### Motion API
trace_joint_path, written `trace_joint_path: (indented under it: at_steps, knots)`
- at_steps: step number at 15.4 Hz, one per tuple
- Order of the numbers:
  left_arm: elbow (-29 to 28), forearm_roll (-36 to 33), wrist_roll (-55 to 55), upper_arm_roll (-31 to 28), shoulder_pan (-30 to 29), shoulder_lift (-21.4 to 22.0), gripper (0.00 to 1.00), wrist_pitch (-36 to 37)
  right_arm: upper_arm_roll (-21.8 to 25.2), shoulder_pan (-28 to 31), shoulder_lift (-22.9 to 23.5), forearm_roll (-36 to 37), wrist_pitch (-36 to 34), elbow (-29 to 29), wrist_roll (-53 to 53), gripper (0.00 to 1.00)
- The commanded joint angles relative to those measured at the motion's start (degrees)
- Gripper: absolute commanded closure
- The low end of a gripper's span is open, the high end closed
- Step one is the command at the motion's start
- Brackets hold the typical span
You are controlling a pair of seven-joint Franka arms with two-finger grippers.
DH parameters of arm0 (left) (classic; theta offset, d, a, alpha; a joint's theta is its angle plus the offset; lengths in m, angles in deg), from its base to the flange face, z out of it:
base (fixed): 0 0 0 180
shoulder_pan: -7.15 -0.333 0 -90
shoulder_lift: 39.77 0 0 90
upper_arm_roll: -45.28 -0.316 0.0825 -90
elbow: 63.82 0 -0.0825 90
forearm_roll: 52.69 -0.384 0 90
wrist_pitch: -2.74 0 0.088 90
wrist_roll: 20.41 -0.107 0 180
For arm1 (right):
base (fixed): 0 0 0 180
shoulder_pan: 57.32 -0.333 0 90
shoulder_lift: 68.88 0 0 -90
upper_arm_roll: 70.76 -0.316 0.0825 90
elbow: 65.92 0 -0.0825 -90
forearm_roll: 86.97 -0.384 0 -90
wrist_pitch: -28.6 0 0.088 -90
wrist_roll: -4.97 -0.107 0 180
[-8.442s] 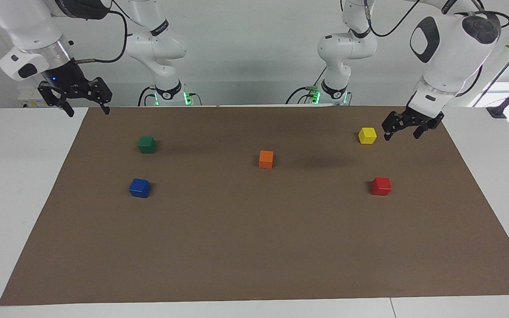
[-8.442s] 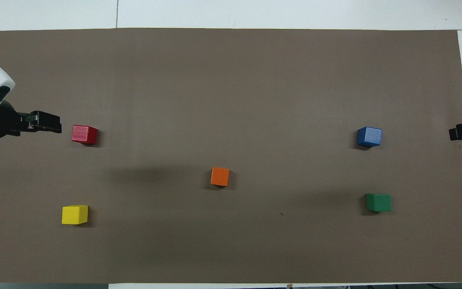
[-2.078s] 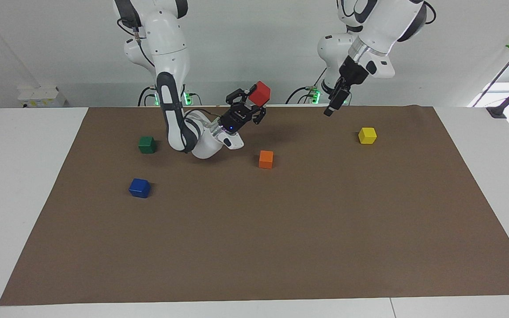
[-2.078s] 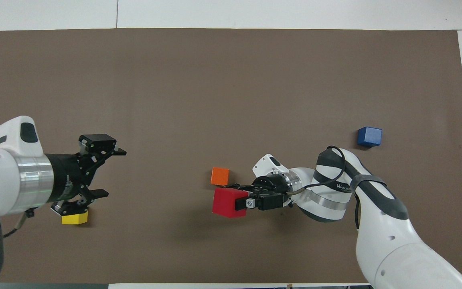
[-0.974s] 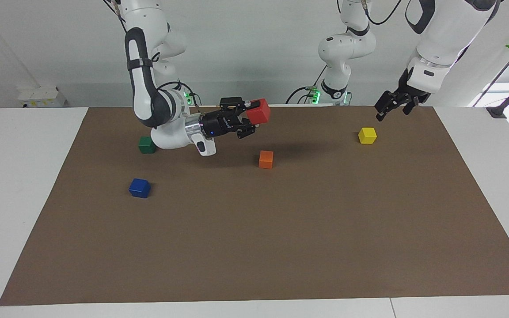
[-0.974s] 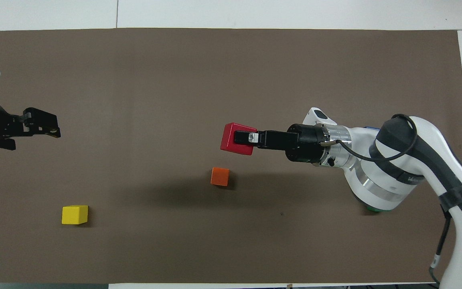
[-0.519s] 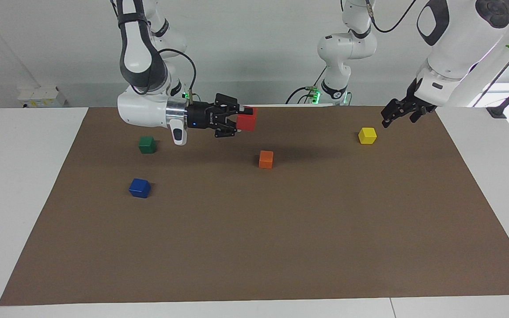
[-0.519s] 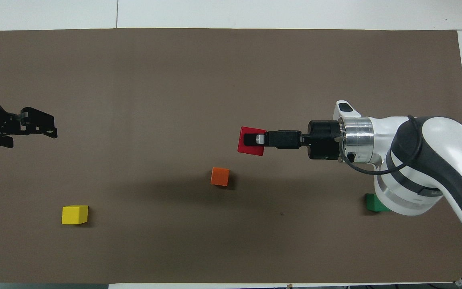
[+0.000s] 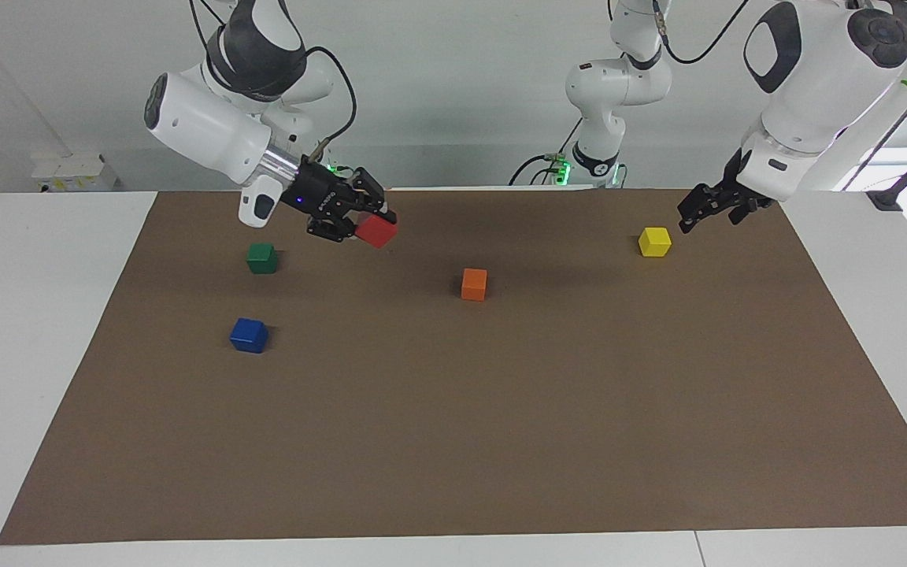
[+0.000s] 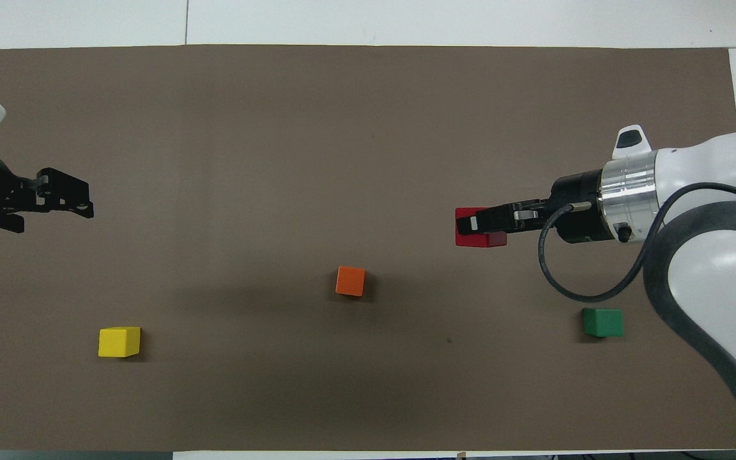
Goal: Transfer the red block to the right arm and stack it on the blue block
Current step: 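Move the red cube with the right gripper above the blue cube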
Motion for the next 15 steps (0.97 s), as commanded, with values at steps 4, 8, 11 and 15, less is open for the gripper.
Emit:
trace_joint_path:
  at_steps: [4, 8, 11, 15]
  knots:
    - [0.74, -1.13, -0.34, -1.20, 0.90, 0.81, 0.00, 0.33, -0.55, 3.36, 0.47, 26.97, -1.13, -1.56, -6.90, 1.00]
    - [0.74, -1.13, -0.25, -1.12, 1.08, 0.90, 0.00, 0.51, -0.64, 8.18, 1.44, 36.67, -1.40, -0.95, -9.81, 1.00]
    - [0.57, -1.13, -0.34, -1.20, 0.73, 1.25, 0.00, 0.51, -0.64, 11.62, 4.86, 37.38, -2.45, -0.69, -10.34, 1.00]
    - [-0.05, -1.13, -0.25, -1.20, 0.73, 2.57, 0.00, 0.86, -0.64, 12.94, 9.34, 41.95, -1.31, -1.29, -9.64, 1.00]
